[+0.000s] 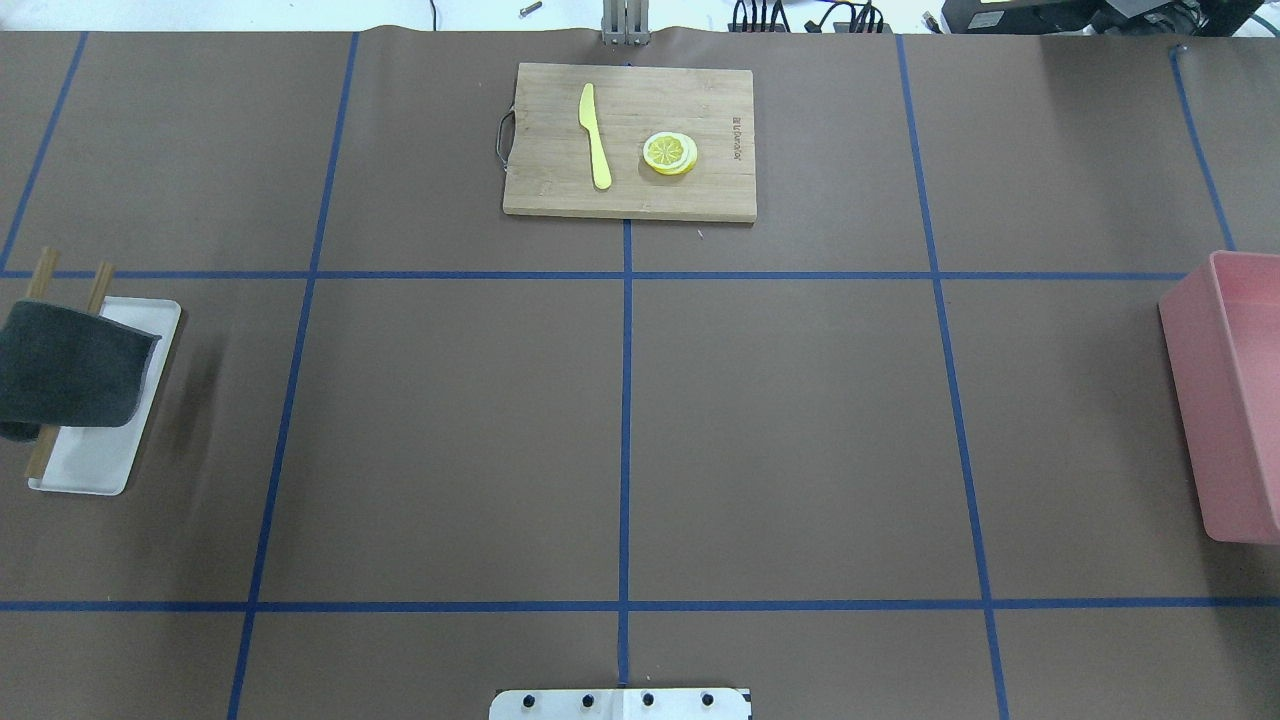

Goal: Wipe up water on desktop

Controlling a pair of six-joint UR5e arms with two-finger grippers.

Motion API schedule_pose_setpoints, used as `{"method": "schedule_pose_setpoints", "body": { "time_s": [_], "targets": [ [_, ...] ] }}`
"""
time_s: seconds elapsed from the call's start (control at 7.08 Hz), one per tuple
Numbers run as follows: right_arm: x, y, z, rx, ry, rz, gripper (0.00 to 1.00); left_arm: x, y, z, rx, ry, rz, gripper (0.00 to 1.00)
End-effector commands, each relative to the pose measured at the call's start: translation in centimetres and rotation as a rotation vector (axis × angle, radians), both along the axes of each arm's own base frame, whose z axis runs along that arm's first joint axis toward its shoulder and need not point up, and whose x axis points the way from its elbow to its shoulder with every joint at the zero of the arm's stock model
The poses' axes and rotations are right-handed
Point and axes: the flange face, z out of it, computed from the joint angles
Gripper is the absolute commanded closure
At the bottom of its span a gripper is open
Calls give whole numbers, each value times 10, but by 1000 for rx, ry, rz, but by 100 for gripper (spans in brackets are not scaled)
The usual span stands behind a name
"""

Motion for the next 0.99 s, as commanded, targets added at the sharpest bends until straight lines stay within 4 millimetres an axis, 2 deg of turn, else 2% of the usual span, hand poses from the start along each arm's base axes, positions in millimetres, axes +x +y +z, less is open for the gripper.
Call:
{"method": "schedule_pose_setpoints", "body": {
  "time_s": [0.0, 0.28, 0.42, 0.71, 0.85],
  "targets": [
    [1, -4, -8, -10, -10, 37, 0, 5, -1, -11, 19, 43, -27, 2],
    [1, -4, -8, -23, -12, 50, 0, 52, 4, -12, -29, 167, 118, 2],
    [1, -4, -8, -23, -13, 50, 0, 77, 11, -8, -101, 205, 123, 2],
    [1, -2, -7, -28, -15, 52, 0, 149, 26, 6, -206, 182, 127, 3],
    [1, -2, -6, -30, -15, 52, 0, 164, 36, 17, -206, 148, 120, 3]
  ]
}}
